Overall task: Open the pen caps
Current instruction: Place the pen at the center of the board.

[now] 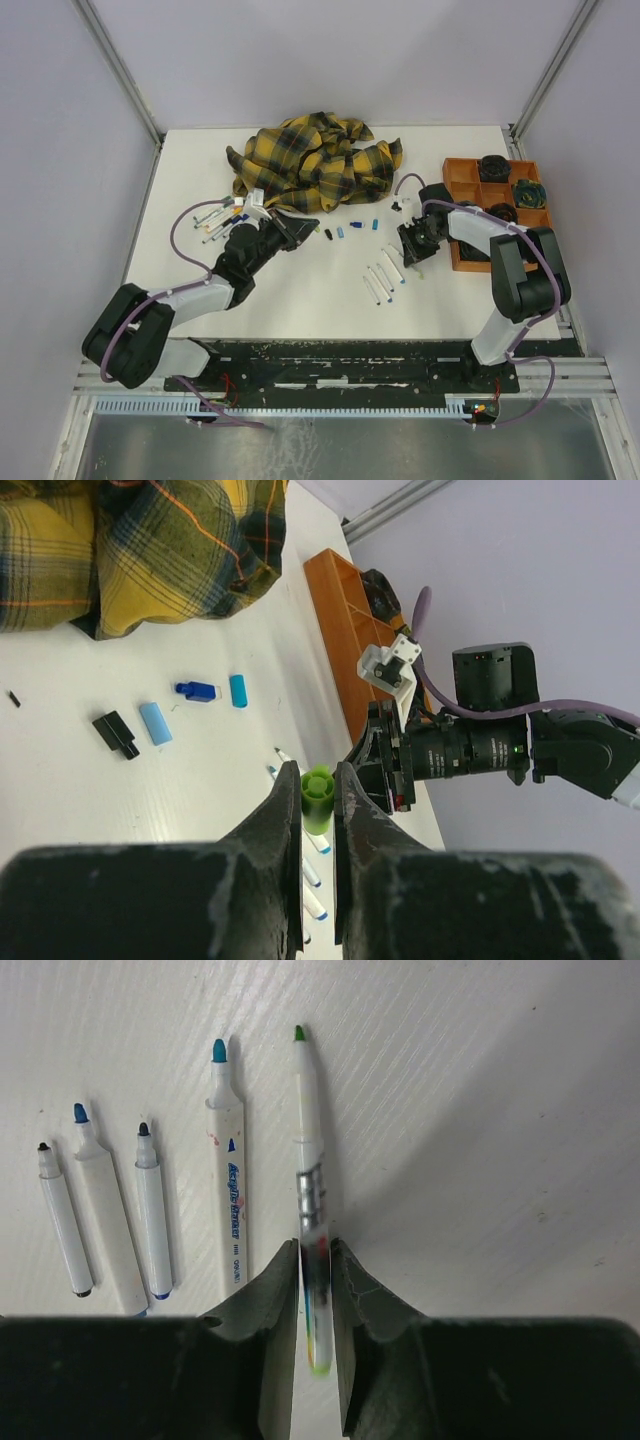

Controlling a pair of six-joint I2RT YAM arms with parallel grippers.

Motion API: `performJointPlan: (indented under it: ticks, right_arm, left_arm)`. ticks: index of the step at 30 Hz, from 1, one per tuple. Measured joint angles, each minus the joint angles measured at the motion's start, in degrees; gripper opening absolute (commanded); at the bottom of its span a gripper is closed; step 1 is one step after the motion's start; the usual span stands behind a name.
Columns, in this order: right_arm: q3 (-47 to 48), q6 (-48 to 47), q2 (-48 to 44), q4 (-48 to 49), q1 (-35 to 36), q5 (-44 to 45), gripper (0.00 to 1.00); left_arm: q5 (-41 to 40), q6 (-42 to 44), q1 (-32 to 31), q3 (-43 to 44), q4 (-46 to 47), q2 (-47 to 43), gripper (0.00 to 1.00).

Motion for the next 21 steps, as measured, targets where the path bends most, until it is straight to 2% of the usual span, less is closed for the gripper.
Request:
performJointPlan:
  ticks: [13, 21]
  right_arm:
    - [1.2, 0.0, 0.57, -2.78, 0.0, -1.31, 0.33]
    - [1.86, 0.02, -1.97, -3.63, -0.28, -2.78, 0.39]
  left_arm:
    - [1.33, -0.11, -3.23, 3.96, -1.27, 3.28, 0.03]
    - [-6.14, 3.58, -11.56, 15.98, -14.43, 7.87, 0.03]
